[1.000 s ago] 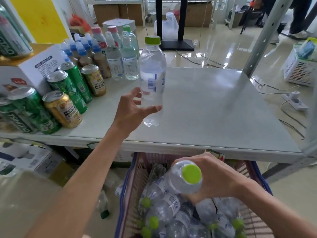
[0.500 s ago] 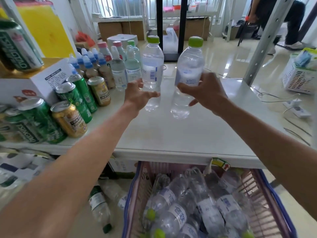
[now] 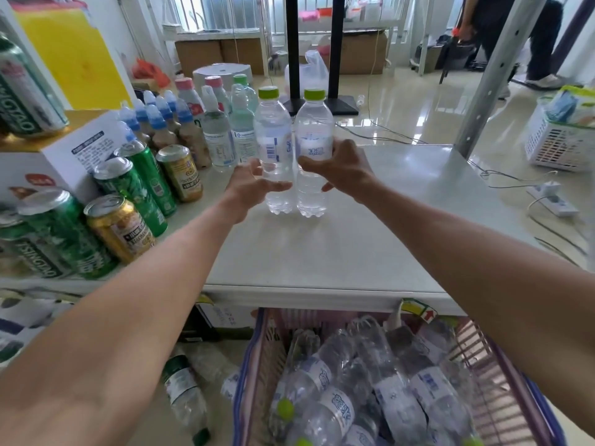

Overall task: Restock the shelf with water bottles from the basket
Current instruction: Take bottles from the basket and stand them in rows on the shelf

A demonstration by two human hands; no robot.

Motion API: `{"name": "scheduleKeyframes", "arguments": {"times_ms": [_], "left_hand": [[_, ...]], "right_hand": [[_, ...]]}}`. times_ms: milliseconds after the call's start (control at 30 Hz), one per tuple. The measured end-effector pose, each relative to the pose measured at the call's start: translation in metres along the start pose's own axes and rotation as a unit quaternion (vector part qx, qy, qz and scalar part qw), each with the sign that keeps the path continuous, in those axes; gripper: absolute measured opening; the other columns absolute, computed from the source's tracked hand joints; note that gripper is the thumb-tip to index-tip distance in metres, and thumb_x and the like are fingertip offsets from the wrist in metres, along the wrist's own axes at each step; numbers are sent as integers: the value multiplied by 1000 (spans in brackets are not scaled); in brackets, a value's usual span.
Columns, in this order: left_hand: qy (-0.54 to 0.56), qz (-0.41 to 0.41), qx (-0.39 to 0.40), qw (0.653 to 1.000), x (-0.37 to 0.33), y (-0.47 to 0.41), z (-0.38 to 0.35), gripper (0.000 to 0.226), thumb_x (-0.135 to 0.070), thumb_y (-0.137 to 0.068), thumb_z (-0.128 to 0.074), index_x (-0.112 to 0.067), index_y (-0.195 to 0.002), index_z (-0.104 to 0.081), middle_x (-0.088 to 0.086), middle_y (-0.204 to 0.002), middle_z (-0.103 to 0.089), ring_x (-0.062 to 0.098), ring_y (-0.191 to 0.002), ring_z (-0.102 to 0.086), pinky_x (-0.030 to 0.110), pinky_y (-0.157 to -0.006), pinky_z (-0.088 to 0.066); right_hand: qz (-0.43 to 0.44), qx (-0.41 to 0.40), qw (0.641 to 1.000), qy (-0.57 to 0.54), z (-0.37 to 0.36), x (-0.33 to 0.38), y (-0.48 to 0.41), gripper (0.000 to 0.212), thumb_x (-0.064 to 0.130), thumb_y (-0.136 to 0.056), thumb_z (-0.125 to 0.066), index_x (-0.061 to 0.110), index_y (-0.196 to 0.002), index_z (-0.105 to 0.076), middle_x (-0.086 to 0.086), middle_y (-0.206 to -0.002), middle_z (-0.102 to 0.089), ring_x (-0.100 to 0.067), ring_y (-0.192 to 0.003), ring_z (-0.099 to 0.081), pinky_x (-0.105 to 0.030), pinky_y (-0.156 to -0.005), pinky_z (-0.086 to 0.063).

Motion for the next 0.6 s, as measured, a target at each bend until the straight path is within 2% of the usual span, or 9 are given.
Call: {"name": "scheduleKeyframes", "arguments": {"times_ms": [100, 200, 300, 367, 433, 500, 533, 567, 600], "left_hand": [[29, 32, 27, 999, 2, 2, 2, 60, -11, -76, -89, -17, -130, -64, 2, -125, -69, 25, -121, -62, 35, -83, -50], [23, 21, 14, 999, 0, 10, -1, 57, -12, -76, -88, -20, -128, -64, -2, -124, -67, 22, -116, -61, 42, -93, -51], [12, 4, 1, 1000, 0, 18, -6, 55, -12, -82, -84, -16, -132, -62, -3, -124, -66, 16, -110, -61, 38, -97, -48], [7, 10, -10, 1000, -1, 22, -11, 62, -15, -83, -84, -15, -139, -57, -1, -133, -64, 21, -123, -59, 41, -106, -47], [0, 47, -21, 999, 0, 24, -15, 82, -20, -80, -86, -15, -151, -45, 4, -150, -53, 27, -137, -50, 47, -115, -42], [6, 109, -65, 992, -2, 35, -11, 89, -19, -75, -87, -12, -151, -41, 6, -146, -50, 28, -132, -52, 43, -111, -45], [5, 123, -106, 987, -7, 46, -7, 84, -21, -72, -86, -8, -145, -46, 9, -139, -55, 30, -126, -56, 43, -106, -48], [1, 109, -151, 982, -13, 61, -2, 71, -22, -70, -82, -6, -133, -54, 11, -130, -63, 31, -119, -62, 42, -98, -53], [2, 57, -185, 981, -20, 83, 1, 49, -20, -73, -78, -9, -116, -60, 10, -114, -69, 29, -107, -68, 37, -86, -56]], "right_hand": [[7, 14, 1000, -1, -1, -5, -4, 56, 36, -77, -86, 10, -124, -69, -6, -108, -75, -17, -91, -74, -34, -60, -65], [4, 22, 1000, -5, 0, -12, -2, 63, 27, -75, -87, 9, -131, -63, -7, -114, -73, -20, -96, -72, -30, -63, -64], [-16, 35, 999, -6, 0, -20, 0, 67, 26, -73, -89, 10, -132, -61, -7, -116, -72, -21, -100, -72, -34, -69, -65], [-40, 68, 997, 16, 0, -25, 4, 72, 27, -73, -91, 12, -136, -59, -9, -124, -71, -25, -109, -70, -39, -82, -63], [-67, 93, 991, 71, 5, -26, 14, 83, 29, -75, -90, 12, -144, -48, -14, -134, -64, -30, -120, -63, -45, -97, -56], [-67, 92, 982, 150, 21, -22, 36, 83, 28, -78, -85, 13, -147, -42, -17, -136, -60, -31, -122, -59, -42, -100, -52], [-50, 85, 980, 175, 33, -17, 51, 73, 26, -80, -82, 14, -143, -46, -15, -131, -63, -29, -116, -62, -38, -94, -54], [-26, 84, 978, 187, 44, -12, 68, 58, 22, -82, -79, 14, -135, -55, -11, -121, -69, -26, -106, -68, -35, -85, -57], [-5, 100, 978, 185, 55, -9, 87, 41, 18, -85, -76, 13, -123, -63, -7, -105, -75, -22, -92, -74, -35, -76, -61]]}}
Point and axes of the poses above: each hand's wrist, its own y-axis away from the middle knuckle, its own z-axis out of the back of the hand, x = y × z, the point moved 5 cm from there along -y, towards the middle knuckle
